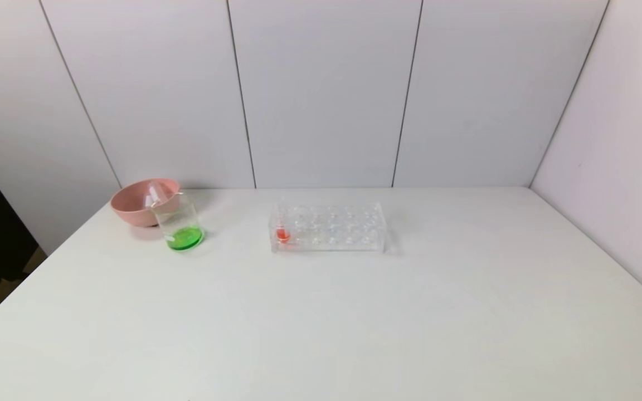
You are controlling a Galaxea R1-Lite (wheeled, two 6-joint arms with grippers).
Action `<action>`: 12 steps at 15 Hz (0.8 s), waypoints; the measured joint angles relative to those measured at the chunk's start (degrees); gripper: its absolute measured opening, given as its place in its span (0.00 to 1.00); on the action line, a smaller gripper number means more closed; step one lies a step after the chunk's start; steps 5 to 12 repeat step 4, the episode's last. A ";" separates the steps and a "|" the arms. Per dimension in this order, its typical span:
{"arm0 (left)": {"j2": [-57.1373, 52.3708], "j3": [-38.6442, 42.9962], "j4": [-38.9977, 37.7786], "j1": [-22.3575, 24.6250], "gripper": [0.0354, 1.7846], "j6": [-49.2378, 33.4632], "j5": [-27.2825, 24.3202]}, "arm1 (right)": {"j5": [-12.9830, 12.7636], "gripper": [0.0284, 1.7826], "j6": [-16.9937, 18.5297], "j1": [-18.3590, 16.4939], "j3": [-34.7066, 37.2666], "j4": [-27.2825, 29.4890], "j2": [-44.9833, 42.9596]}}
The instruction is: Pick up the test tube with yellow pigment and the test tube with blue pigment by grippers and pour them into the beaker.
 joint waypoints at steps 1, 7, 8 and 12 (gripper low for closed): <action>0.00 0.00 0.00 0.00 0.99 0.00 0.00 | -0.13 0.96 0.17 0.00 0.00 0.00 0.00; 0.00 0.00 0.00 0.00 0.99 0.00 -0.02 | -0.16 0.96 0.30 0.00 0.00 0.06 0.00; 0.00 0.00 0.00 0.00 0.99 0.00 -0.02 | -0.16 0.96 0.30 0.00 0.00 0.06 0.00; 0.00 0.00 0.00 0.00 0.99 0.00 -0.02 | -0.16 0.96 0.30 0.00 0.00 0.06 0.00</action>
